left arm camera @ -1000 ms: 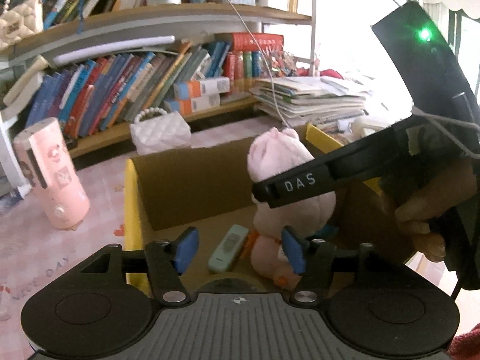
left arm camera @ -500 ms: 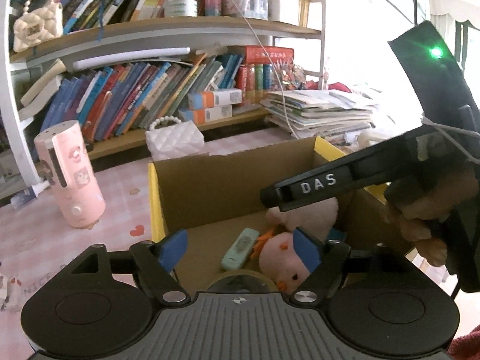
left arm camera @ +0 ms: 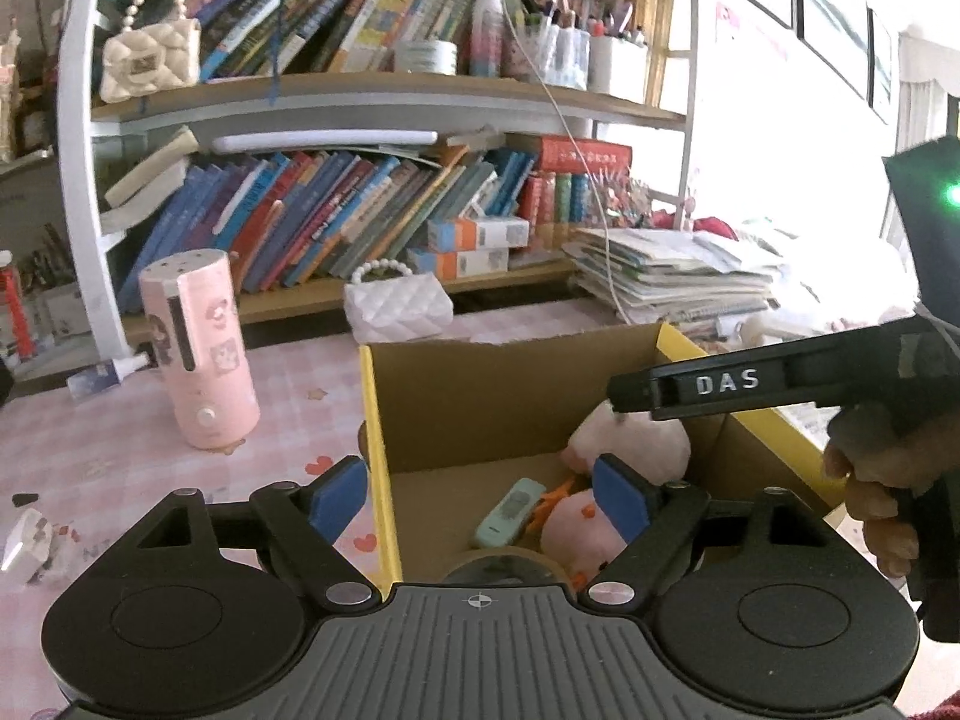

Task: Organize objects
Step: 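Open both tools to release the car and pig into the box, then withdraw both tools from the box toward the white adapter and card box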

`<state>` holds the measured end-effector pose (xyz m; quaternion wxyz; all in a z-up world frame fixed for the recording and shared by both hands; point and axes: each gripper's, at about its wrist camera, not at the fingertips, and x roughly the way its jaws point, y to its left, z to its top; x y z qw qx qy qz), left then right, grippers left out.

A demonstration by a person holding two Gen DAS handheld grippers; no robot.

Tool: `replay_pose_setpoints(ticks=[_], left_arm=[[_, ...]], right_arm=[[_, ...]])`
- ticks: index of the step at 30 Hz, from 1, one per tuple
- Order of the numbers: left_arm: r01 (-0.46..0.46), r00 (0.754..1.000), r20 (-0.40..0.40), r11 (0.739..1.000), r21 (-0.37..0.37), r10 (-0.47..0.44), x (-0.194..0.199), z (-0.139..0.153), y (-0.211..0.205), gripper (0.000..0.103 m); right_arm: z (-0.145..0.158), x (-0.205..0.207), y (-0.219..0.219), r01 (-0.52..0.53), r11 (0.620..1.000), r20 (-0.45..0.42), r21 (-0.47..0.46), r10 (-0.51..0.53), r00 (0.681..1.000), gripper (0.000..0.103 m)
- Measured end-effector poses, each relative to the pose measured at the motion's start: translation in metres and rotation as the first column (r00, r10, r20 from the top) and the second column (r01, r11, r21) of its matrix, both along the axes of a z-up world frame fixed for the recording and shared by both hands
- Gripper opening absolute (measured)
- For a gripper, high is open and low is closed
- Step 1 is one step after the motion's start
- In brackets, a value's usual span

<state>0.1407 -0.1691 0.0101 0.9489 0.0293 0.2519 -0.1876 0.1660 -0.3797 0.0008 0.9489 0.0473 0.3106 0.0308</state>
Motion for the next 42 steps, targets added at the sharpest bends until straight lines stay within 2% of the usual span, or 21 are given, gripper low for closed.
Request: replay_pose_setpoints(ticks=[11,23,28,33,42], left_arm=[[-0.014,0.999,0.029,0.999,-0.029,0.015,-0.024,0.007,0.016,0.086],[0.024,0.999,0.027,0.998,-0.055,-0.023,-0.050,0.007,0.038,0.086],[0.037,0.999,0.010,0.998,-0.049,-0.037,-0.063,0.003,0.050,0.086],[0.034,0.998,-0.042,0.999,-0.025,-0.035,-0.080,-0.007,0.065,0.086],[0.011,0.993,-0.120,1.000,0.010,-0.009,-0.111,-0.019,0.096,0.086]], right_arm=[[0.015,-0.050,0.002,0.101,0.995,0.098,-0.025,-0.098,0.990,0.081],[0.017,-0.103,0.014,0.227,0.973,0.103,-0.039,-0.222,0.970,0.081],[0.012,-0.121,0.028,0.256,0.966,0.079,-0.032,-0.253,0.964,0.081],[-0.002,-0.140,0.052,0.270,0.962,0.021,-0.026,-0.270,0.963,0.080],[-0.024,-0.172,0.093,0.247,0.969,-0.085,-0.025,-0.248,0.965,0.079]])
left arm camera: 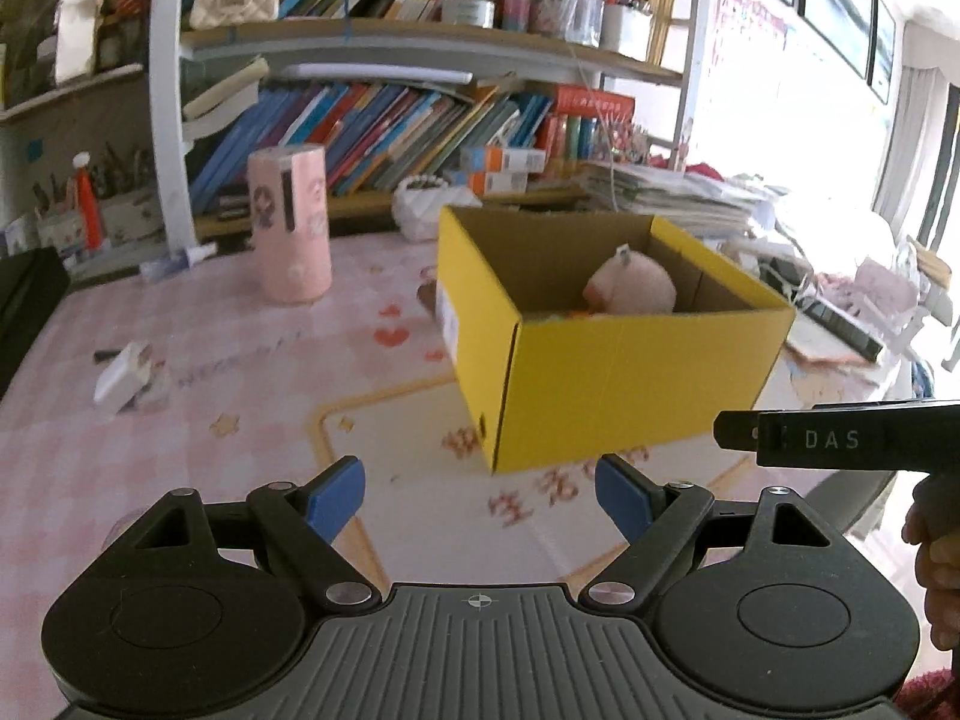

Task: Organize objects
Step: 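Withdraw both tools from the box toward the white adapter and card box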

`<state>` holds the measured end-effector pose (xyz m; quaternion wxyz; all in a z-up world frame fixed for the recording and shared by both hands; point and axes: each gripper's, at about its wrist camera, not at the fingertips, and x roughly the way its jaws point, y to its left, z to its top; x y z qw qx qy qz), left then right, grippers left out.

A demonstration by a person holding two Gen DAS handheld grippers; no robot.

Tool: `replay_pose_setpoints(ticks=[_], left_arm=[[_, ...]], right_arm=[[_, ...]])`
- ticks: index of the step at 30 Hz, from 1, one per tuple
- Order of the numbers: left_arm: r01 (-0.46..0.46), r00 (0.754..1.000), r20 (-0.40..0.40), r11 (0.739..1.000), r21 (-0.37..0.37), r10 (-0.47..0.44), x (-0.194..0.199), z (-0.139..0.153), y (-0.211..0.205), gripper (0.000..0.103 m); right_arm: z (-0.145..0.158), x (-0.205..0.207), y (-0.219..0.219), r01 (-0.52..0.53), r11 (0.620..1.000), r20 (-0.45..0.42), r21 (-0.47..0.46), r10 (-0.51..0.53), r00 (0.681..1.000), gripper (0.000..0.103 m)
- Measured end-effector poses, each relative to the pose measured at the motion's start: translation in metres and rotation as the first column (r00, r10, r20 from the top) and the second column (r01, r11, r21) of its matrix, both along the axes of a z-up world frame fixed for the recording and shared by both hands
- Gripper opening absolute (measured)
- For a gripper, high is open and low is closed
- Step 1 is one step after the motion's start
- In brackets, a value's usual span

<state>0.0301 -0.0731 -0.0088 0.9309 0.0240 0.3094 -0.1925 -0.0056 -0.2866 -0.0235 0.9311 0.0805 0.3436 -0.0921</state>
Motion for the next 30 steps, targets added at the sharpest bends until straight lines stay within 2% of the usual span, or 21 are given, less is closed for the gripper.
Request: replay_pose_setpoints(ticks=[16,30], left_arm=[[-0.012,0.998,-0.055,0.999,0.046,0.014,-0.045,-0.010,0.035,0.086],[-0.076,0.996,-0.045,0.996,0.047,0.078,-0.064,-0.006,0.066,0.086]], right_arm=[[-0.017,-0.039,0.056,-0.098,0.994,-0.071,0.050,0.101,0.992,0.079],[-0.017,-0.051,0.089,-0.162,0.985,-0.074,0.057,0.166,0.983,0.079]])
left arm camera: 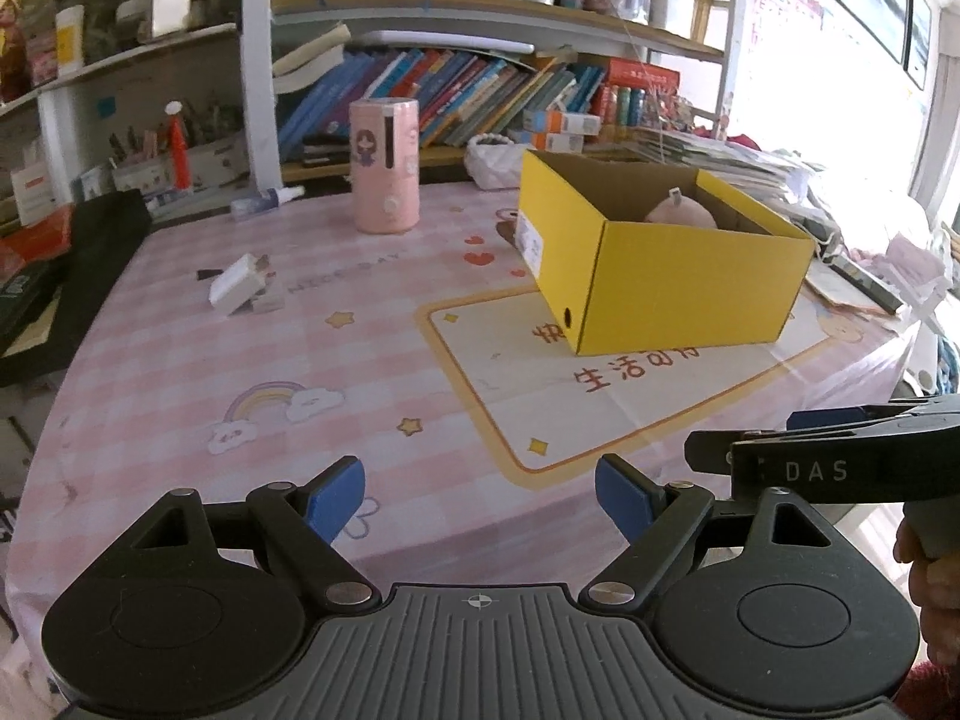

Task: Organize objects
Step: 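Withdraw both tools from the box toward the white adapter and card box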

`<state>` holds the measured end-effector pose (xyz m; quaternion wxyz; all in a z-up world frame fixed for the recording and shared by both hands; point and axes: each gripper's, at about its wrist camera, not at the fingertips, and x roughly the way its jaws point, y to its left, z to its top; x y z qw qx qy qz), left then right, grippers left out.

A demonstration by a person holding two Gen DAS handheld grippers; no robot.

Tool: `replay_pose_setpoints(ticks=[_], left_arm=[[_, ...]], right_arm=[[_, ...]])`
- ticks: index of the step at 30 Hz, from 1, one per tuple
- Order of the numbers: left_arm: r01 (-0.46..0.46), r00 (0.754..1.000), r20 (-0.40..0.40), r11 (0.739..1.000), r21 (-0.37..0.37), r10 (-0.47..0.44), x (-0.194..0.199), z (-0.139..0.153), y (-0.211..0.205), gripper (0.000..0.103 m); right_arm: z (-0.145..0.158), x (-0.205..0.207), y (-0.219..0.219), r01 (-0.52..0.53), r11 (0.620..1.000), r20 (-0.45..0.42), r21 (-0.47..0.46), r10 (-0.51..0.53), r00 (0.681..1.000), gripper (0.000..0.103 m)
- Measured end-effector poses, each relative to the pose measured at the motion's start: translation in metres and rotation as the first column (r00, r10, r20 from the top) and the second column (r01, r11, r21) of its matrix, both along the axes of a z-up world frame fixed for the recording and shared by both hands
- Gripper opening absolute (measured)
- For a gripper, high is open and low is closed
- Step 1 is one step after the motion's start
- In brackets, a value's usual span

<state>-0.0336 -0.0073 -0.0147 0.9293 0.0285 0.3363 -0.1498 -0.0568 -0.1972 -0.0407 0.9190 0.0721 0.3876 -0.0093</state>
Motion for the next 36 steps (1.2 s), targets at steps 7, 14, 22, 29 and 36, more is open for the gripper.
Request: replay_pose_setpoints(ticks=[7,14,22,29,36], left_arm=[[-0.015,1.000,0.016,1.000,-0.002,0.016,-0.004,0.003,0.008,0.086],[-0.013,0.999,0.029,1.000,-0.004,0.014,-0.005,0.005,0.011,0.086],[-0.013,0.999,0.044,1.000,-0.012,0.014,-0.006,0.007,0.017,0.086],[-0.023,0.998,0.054,1.000,-0.017,0.024,-0.007,0.009,0.025,0.086],[-0.040,0.997,0.063,0.999,-0.021,0.041,-0.010,0.009,0.038,0.086]], right_arm=[[0.003,-0.001,0.010,-0.020,1.000,0.011,-0.004,0.020,1.000,0.079],[0.006,-0.002,0.014,-0.017,1.000,0.023,-0.008,0.017,1.000,0.079],[0.010,-0.002,0.020,-0.026,0.999,0.036,-0.022,0.026,0.999,0.079],[0.012,-0.002,0.029,-0.037,0.999,0.046,-0.031,0.038,0.998,0.079],[0.014,-0.001,0.041,-0.057,0.998,0.053,-0.037,0.059,0.997,0.079]])
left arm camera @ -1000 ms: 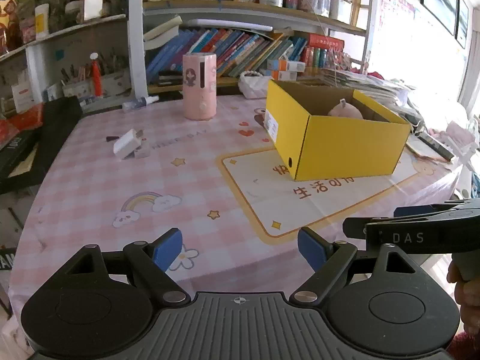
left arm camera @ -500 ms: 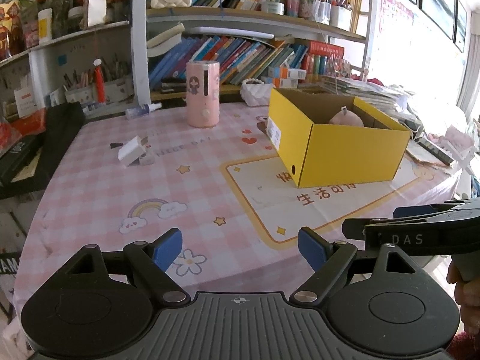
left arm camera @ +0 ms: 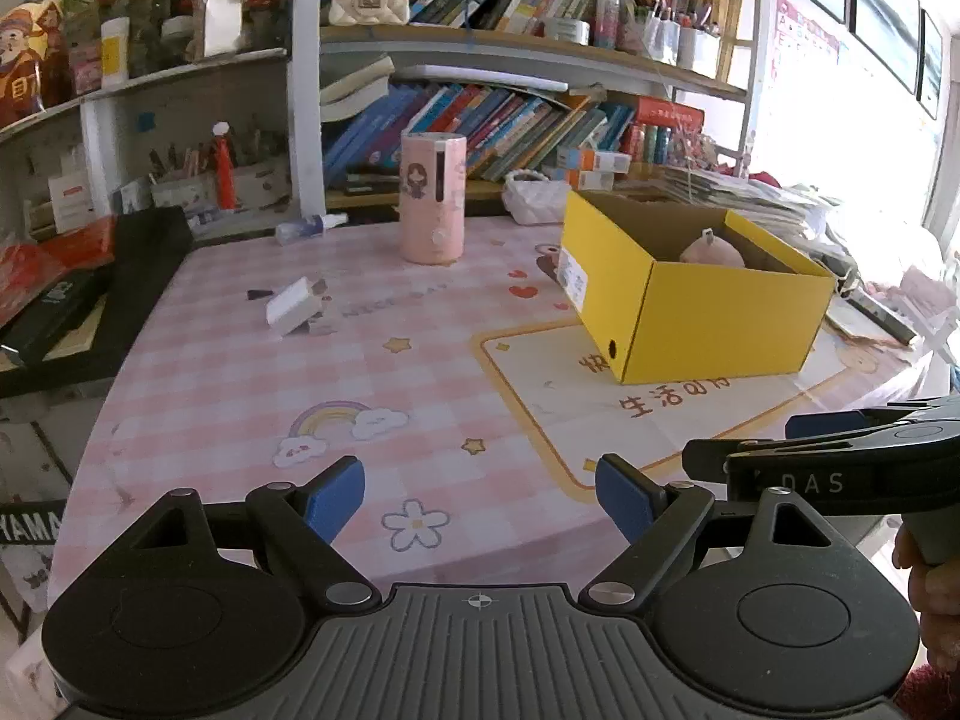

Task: Organize objects
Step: 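Withdraw both tools from the box toward the white adapter and card box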

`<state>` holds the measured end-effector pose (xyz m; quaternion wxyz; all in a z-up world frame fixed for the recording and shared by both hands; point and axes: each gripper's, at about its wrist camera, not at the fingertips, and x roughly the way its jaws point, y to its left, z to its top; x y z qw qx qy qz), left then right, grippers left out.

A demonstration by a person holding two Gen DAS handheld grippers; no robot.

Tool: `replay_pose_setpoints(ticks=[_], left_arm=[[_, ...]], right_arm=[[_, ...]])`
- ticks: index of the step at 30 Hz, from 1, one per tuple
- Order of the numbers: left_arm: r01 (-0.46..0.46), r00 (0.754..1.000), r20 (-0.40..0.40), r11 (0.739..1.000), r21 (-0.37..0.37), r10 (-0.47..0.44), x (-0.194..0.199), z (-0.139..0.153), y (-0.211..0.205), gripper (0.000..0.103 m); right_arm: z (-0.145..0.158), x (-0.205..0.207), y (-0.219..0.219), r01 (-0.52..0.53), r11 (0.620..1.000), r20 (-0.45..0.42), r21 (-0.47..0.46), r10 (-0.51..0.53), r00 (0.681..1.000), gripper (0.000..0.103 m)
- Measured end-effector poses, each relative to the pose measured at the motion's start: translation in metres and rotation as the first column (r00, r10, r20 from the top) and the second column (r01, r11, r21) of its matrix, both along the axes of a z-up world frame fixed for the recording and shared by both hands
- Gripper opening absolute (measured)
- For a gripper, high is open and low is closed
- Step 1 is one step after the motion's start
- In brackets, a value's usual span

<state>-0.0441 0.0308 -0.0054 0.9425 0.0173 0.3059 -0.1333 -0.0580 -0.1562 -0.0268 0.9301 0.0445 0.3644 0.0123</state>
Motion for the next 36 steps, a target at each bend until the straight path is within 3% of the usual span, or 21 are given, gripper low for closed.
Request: replay_pose_setpoints(ticks=[19,36], left_arm=[[-0.096,0.995,-0.020,0.995,-0.001,0.096,-0.001,-0.005,0.038,0.086],[-0.199,0.979,-0.045,0.980,0.015,0.200,0.049,-0.010,0.054,0.086]], right_arm=[[-0.003,0.016,0.042,-0.094,0.996,-0.012,0.002,0.094,0.996,0.079],[-0.008,0.085,0.066,-0.214,0.977,-0.037,0.006,0.214,0.976,0.079]])
